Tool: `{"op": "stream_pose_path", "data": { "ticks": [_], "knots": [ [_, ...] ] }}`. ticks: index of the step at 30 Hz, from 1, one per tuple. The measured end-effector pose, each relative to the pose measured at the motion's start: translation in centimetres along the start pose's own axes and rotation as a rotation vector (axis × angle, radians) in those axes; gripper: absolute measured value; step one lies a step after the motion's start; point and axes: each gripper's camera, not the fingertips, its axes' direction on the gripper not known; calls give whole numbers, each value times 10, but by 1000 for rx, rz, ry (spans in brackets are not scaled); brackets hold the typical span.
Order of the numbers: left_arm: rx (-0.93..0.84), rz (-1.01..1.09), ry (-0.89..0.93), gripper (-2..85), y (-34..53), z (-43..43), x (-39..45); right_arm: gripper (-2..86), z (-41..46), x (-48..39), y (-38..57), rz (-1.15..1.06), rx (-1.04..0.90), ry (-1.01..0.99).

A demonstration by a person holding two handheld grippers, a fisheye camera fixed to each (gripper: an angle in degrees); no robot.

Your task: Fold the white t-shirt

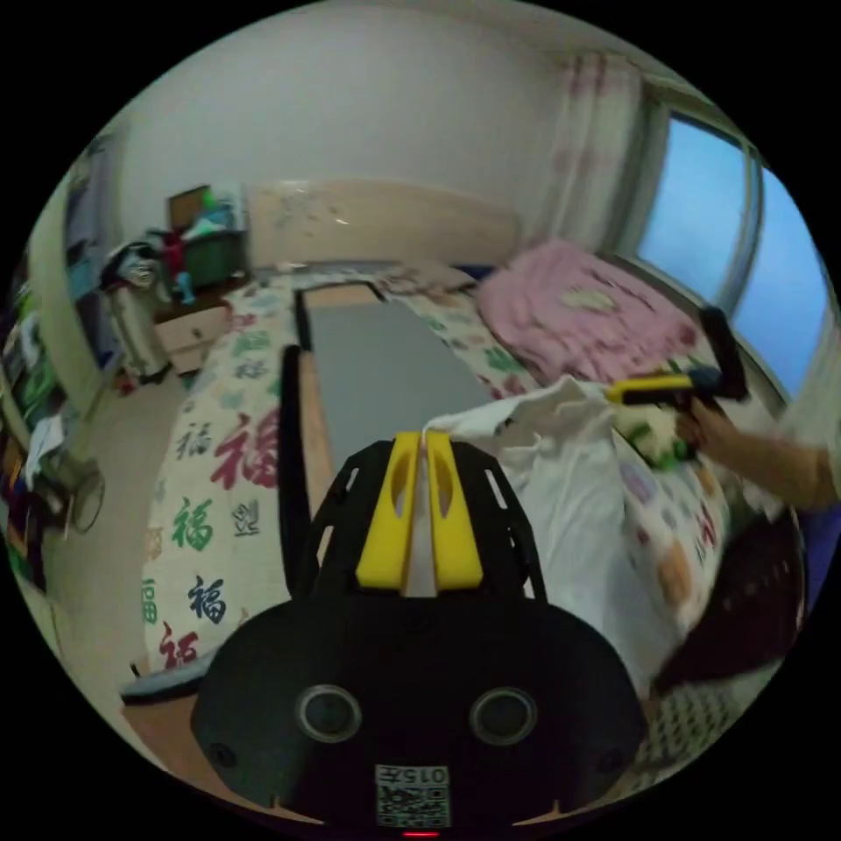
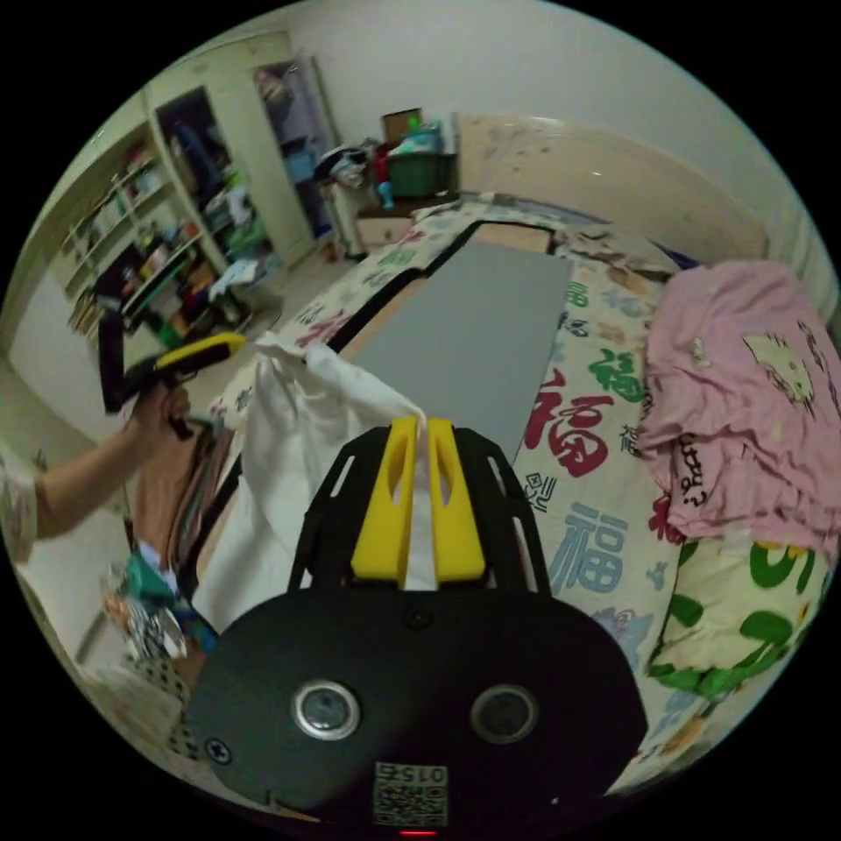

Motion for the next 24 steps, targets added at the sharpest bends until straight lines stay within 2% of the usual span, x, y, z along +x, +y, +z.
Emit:
{"op": "stream_pose_path", "data": {
  "ticks": [2, 4, 5, 9, 12, 16, 20, 24],
  "knots": [
    [14, -100, -44, 60, -3, 0, -13, 56, 5, 7, 6, 17, 7, -28],
    [10, -77, 37, 62, 26, -4, -13, 74, 17, 9, 32, -12, -42, -74],
    [-3, -59, 58, 61, 38, -4, -10, 84, 31, 10, 58, -25, -126, -92],
    [-270, -16, 175, 59, 155, 12, 13, 105, 85, 20, 174, 51, -554, -111],
    [-486, -7, 243, 63, 242, 19, 43, 112, 97, 27, 240, 182, -740, -167],
    [-672, 1, 378, 75, 319, 17, 96, 111, 100, 42, 279, 282, -816, -188],
    [-733, 42, 426, 85, 353, 11, 144, 98, 111, 67, 299, 348, -841, -225],
    [-734, 95, 499, 108, 376, 2, 181, 30, 108, 98, 305, 454, -802, -446]
  ]
}}
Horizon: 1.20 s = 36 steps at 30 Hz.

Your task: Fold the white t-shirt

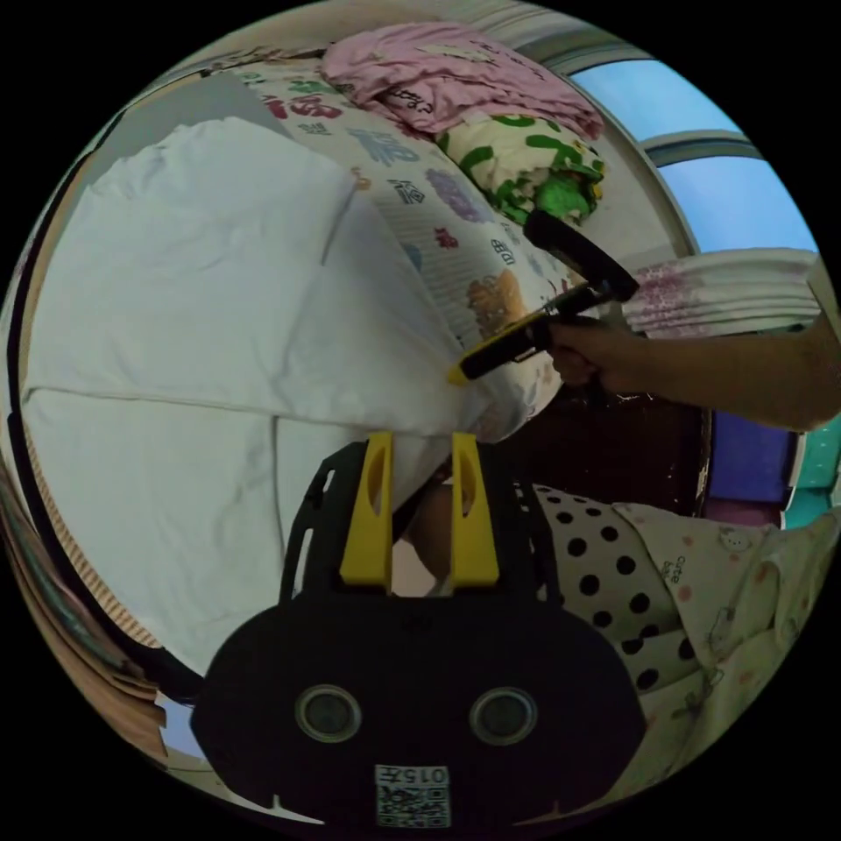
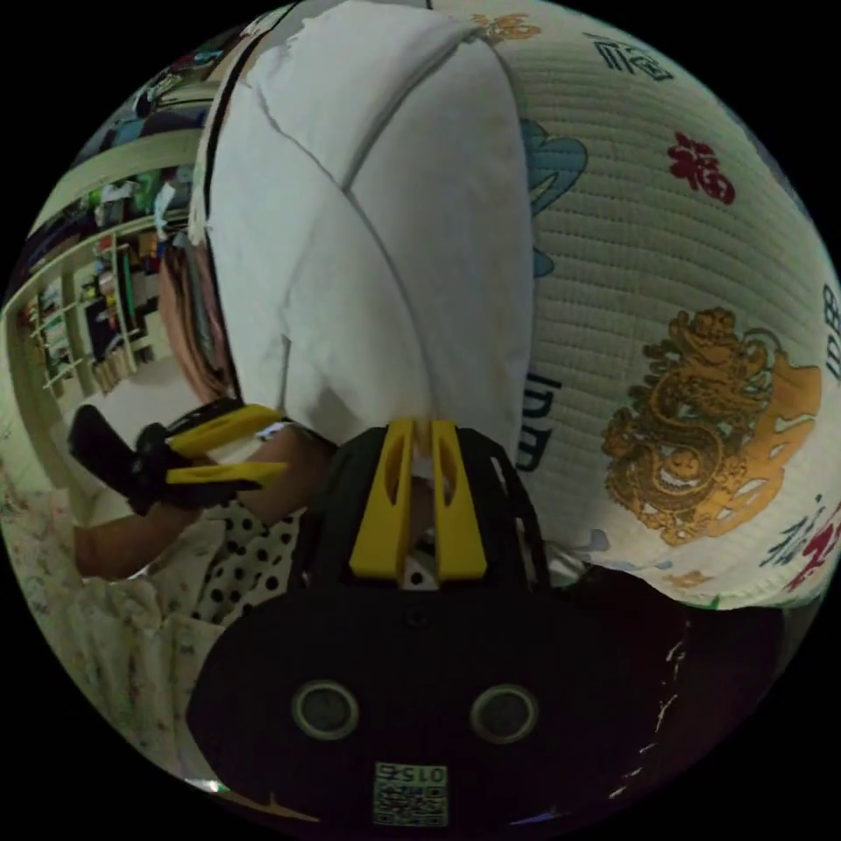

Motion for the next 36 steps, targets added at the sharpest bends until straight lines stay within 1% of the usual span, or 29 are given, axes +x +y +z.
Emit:
{"op": "stream_pose_path", "data": {
  "ticks": [2, 4, 6, 8, 11, 13, 16, 18, 19, 20, 21, 22, 23, 25, 26, 27, 28, 29, 30, 31, 33, 35, 36],
  "knots": [
    [8, 10, -11, 121, 6, 4, 9, 18, -7, 6, 5, -34, -6, -114],
    [57, 11, -30, 144, 17, 3, 17, 12, -14, 8, 13, -55, 9, -216],
    [92, 1, -65, 156, 26, 0, 22, 8, -19, 4, 22, -89, 42, -368],
    [122, -8, -84, 152, 37, -3, 25, 7, -17, -3, 27, -128, 64, -470],
    [169, -34, -134, 106, 61, -12, 29, 8, -3, -21, 36, -197, 73, -544],
    [242, -90, -166, 46, 90, -28, 24, 11, 8, -33, 44, -256, 79, -540],
    [304, -174, -155, 3, 131, -53, 4, 21, 23, -57, 66, -395, 126, -450],
    [347, -240, -122, -3, 156, -74, -15, 39, 34, -84, 89, -525, 197, -299],
    [378, -288, -94, -4, 174, -91, -31, 45, 38, -90, 95, -549, 215, -249],
    [397, -311, -81, -5, 183, -101, -40, 53, 49, -102, 105, -603, 241, -138],
    [444, -352, -65, -6, 204, -125, -58, 61, 66, -114, 113, -663, 252, -19],
    [497, -398, -64, -6, 228, -155, -79, 65, 77, -120, 116, -690, 252, 40],
    [523, -419, -66, -6, 240, -172, -90, 73, 104, -130, 121, -742, 236, 140],
    [632, -522, -104, -4, 294, -252, -138, 85, 154, -145, 123, -814, 179, 228],
    [659, -545, -127, -2, 308, -275, -150, 94, 191, -154, 123, -852, 146, 266],
    [723, -604, -200, 2, 336, -322, -172, 97, 229, -164, 123, -890, 99, 304],
    [813, -681, -298, 11, 364, -369, -191, 99, 248, -169, 122, -906, 73, 327],
    [862, -718, -350, 15, 378, -391, -198, 102, 286, -178, 121, -929, 28, 382],
    [938, -766, -487, 55, 401, -428, -208, 106, 322, -184, 122, -950, -7, 441],
    [964, -827, -656, 90, 418, -452, -214, 109, 339, -186, 122, -957, -23, 470],
    [937, -934, -818, 122, 434, -468, -218, 115, 394, -191, 126, -980, -89, 540],
    [909, -945, -819, 125, 439, -461, -211, 112, 425, -191, 130, -983, -131, 573],
    [899, -888, -795, 123, 436, -444, -197, 103, 442, -189, 133, -977, -146, 612]
  ]
}}
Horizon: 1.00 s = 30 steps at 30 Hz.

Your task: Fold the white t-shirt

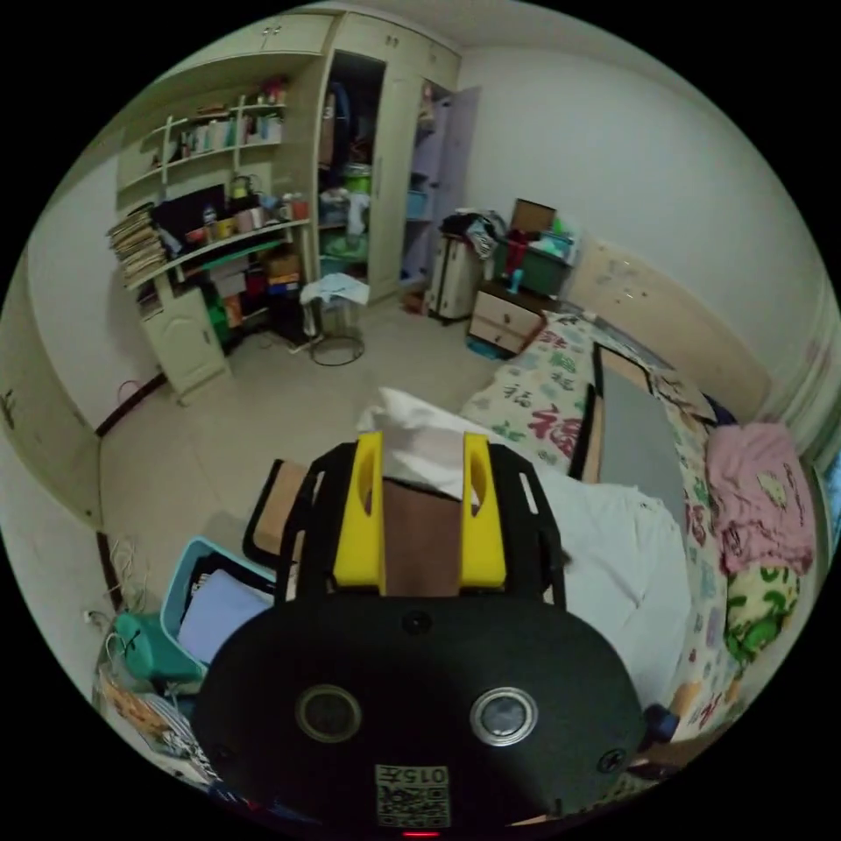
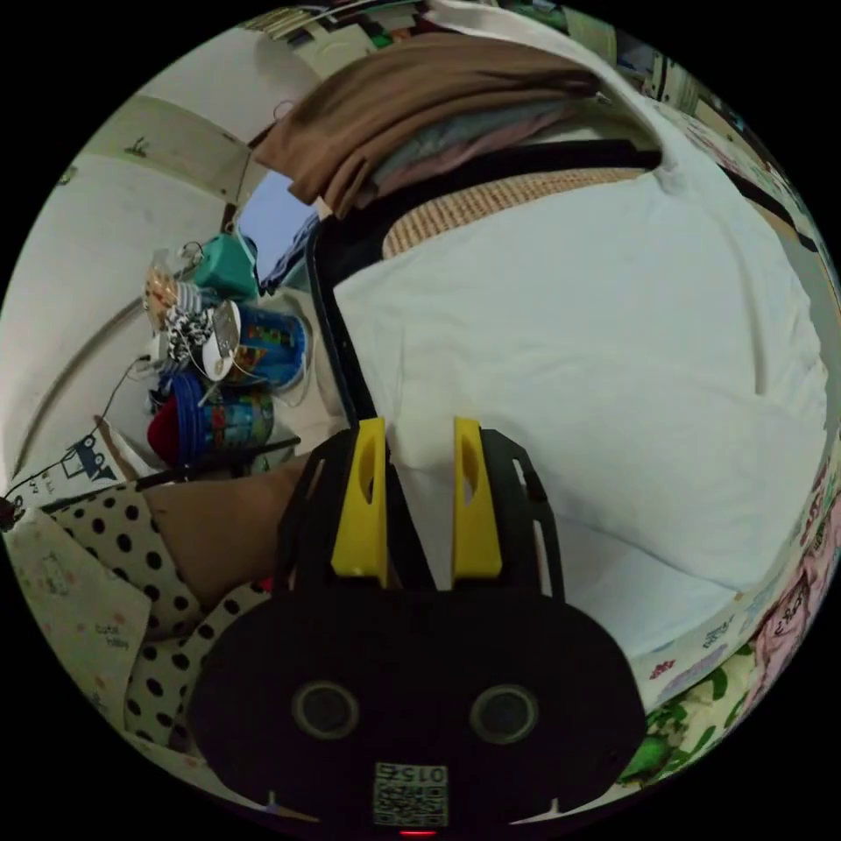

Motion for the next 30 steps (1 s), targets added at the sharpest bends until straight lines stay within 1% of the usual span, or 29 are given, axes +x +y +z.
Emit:
{"op": "stream_pose_path", "data": {
  "ticks": [2, 4, 5, 7, 8, 10, 11, 13, 15, 18, 20, 22, 25, 27, 30],
  "knots": [
    [-54, 82, 90, 114, 39, 0, 30, 88, 13, -10, -2, -2, 8, 45],
    [-210, 206, 222, 106, 110, 12, 87, 77, 22, -16, -4, -9, 8, 49],
    [-257, 228, 251, 106, 130, 16, 103, 70, 27, -18, -7, -11, 7, 39],
    [-462, 355, 348, 105, 210, 38, 170, 63, 34, -19, -11, 1, 5, 35],
    [-509, 381, 356, 105, 228, 44, 186, 65, 36, -20, -14, 2, 4, 26],
    [-648, 492, 360, 104, 292, 66, 240, 100, 39, -22, -19, -8, 3, -38],
    [-673, 520, 347, 104, 304, 71, 250, 111, 40, -26, -22, -3, 4, -63],
    [-753, 549, 268, 102, 336, 94, 276, 117, 43, -37, -28, -9, -5, -25],
    [-819, 492, 250, 100, 348, 108, 284, 116, 50, -55, -34, -34, -9, 76],
    [-854, 491, 176, 97, 365, 116, 299, 104, 54, -74, -37, -77, 13, 233],
    [-883, 505, 171, 96, 374, 120, 310, 94, 53, -78, -41, -95, 17, 268],
    [-932, 547, 134, 93, 387, 128, 325, 81, 45, -72, -45, -69, 29, 252],
    [-907, 599, 128, 86, 395, 127, 342, 53, 24, -49, -55, -17, 36, 146],
    [-911, 585, 134, 84, 391, 126, 349, 31, 5, -28, -61, 28, 50, 71],
    [-884, 542, 145, 83, 376, 115, 360, 15, -22, -5, -68, 82, 65, 45]
  ]
}}
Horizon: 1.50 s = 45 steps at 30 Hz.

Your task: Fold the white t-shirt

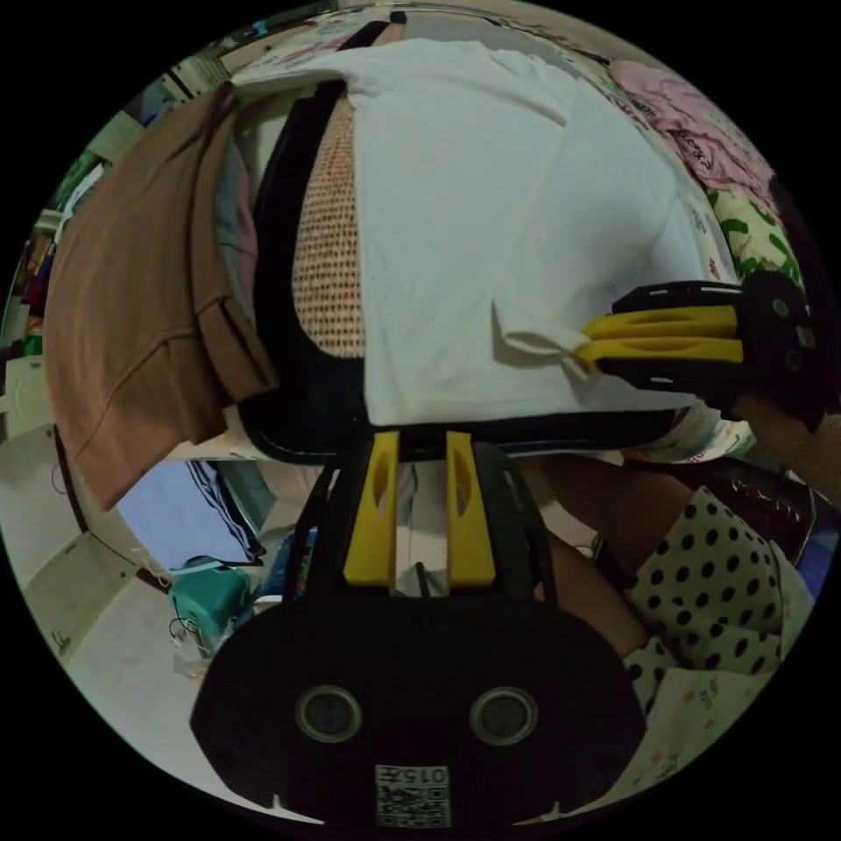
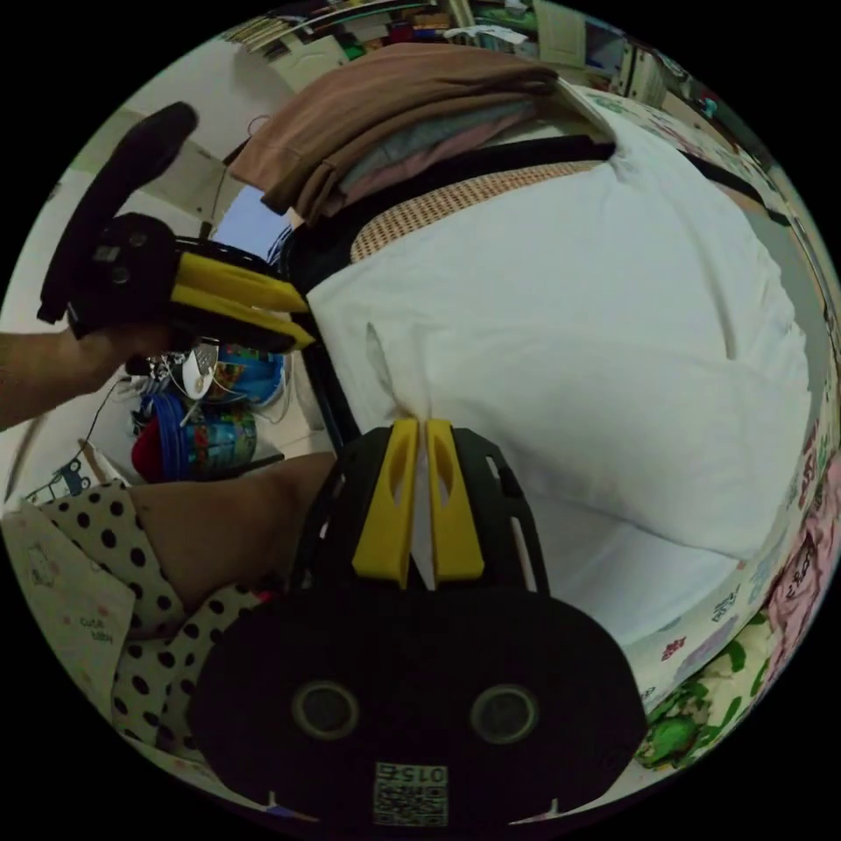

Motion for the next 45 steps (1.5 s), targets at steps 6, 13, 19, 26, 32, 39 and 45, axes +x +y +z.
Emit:
{"op": "stream_pose_path", "data": {
  "ticks": [6, 13, 19, 26, 32, 39, 45],
  "knots": [
    [130, 26, -91, 81, -11, -55, 13, 6, -57, 58, -23, 135, 40, -107],
    [2, 42, -34, 82, -65, 8, 49, 5, -186, 215, 0, 443, 168, -260],
    [31, 53, -47, 82, -74, 19, 68, 22, -410, 439, 155, 1045, 337, 275],
    [17, 8, -17, 88, -89, 18, 73, 105, -482, 480, 230, 1220, 394, 366],
    [94, -287, 93, 113, -88, 5, 28, 136, -332, 454, 166, 1069, 97, -245],
    [-40, -274, 110, 71, -123, 50, 25, 93, -302, 437, 130, 1050, 15, -427],
    [-87, -163, 160, 5, -146, 35, 35, 10, -343, 460, 129, 966, -60, -413]
  ]
}}
